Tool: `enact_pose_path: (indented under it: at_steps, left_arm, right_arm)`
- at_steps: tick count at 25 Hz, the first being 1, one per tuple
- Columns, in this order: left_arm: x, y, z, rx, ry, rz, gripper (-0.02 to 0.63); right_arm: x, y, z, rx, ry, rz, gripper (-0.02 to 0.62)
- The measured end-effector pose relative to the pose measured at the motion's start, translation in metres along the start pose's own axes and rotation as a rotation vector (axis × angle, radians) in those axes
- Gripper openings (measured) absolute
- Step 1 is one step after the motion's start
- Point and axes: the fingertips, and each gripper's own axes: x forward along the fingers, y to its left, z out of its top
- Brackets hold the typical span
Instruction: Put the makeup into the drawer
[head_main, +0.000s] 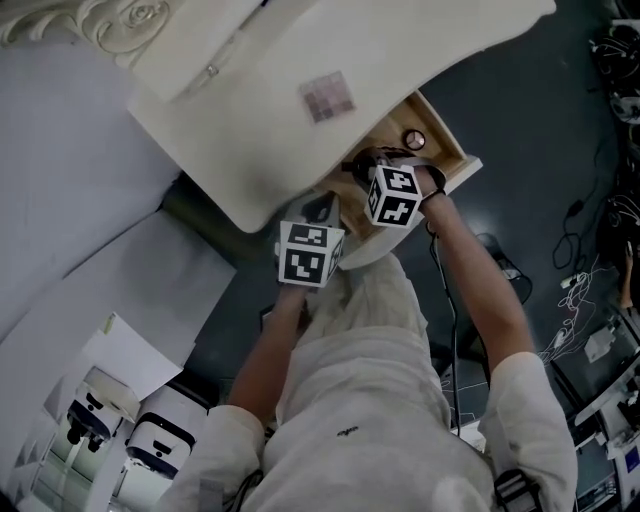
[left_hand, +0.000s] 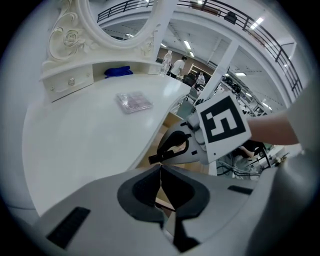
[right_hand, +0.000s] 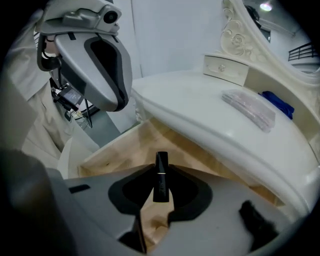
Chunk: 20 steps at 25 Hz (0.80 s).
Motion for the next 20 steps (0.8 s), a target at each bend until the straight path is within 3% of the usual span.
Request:
enact_pose_path:
  at_steps: [7, 20]
  left_arm:
    - [0.009, -0.001, -0.012, -0.035, 0.021, 0.002, 0.011]
    - [0.014, -0.005, -0.024, -0.041, 0.024, 0.005, 0.011]
  right_arm:
    - [0.026, 0.006, -0.007, -0.039, 0.032, 0.067, 0.089]
    - [0.037, 0.012, -0.015, -0.019, 0.034, 0.061, 0.137]
